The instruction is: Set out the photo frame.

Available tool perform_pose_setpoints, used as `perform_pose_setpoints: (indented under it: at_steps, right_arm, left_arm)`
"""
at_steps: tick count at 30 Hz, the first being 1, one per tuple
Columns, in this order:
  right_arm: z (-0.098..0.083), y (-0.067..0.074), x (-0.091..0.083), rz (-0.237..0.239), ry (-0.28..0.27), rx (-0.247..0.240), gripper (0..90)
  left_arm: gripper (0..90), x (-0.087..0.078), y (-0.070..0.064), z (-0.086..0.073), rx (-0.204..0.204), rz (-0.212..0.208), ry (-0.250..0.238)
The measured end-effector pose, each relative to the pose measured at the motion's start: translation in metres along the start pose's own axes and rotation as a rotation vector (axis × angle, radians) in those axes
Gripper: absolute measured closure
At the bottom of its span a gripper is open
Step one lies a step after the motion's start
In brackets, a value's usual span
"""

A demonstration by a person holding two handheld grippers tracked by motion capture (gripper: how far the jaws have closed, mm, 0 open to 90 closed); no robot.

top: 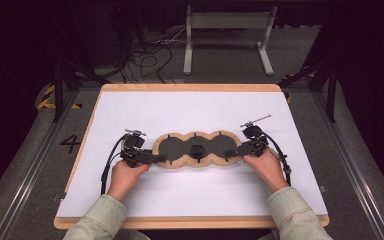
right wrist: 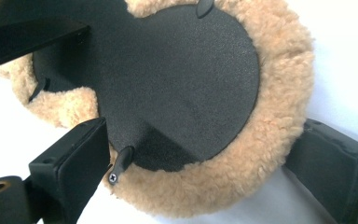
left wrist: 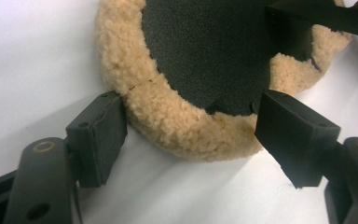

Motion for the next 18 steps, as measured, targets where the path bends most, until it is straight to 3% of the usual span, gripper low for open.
perform_pose_setpoints:
  at_steps: [9, 12, 13, 18]
  right_arm:
    - [-0.003, 0.003, -0.007, 0.001, -0.026, 0.015, 9.9]
    - [-0.005, 0.006, -0.012, -0.054, -0.054, 0.004, 17.8]
    - [-0.005, 0.006, -0.013, -0.066, -0.06, 0.006, 21.2]
    - [-0.012, 0.006, -0.019, -0.11, -0.118, 0.004, 33.9]
  left_arm:
    - [34.4, -0.015, -0.005, 0.002, 0.035, 0.021, -0.09]
    - [36.1, -0.018, -0.008, 0.002, 0.045, 0.037, -0.108]
    - [37.3, -0.02, -0.007, 0.003, 0.058, 0.065, -0.119]
    - [42.0, -0.026, -0.015, 0.002, 0.089, 0.102, -0.151]
Point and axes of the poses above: each handheld gripper's, and its own axes: x roughly forward along the jaws, z roughly out of its top, y roughly to its left, the point moved 6 cm from there along x, roughly forward along the jaws, and after that the axes turned 15 degrees about y, right-handed, at the moved point
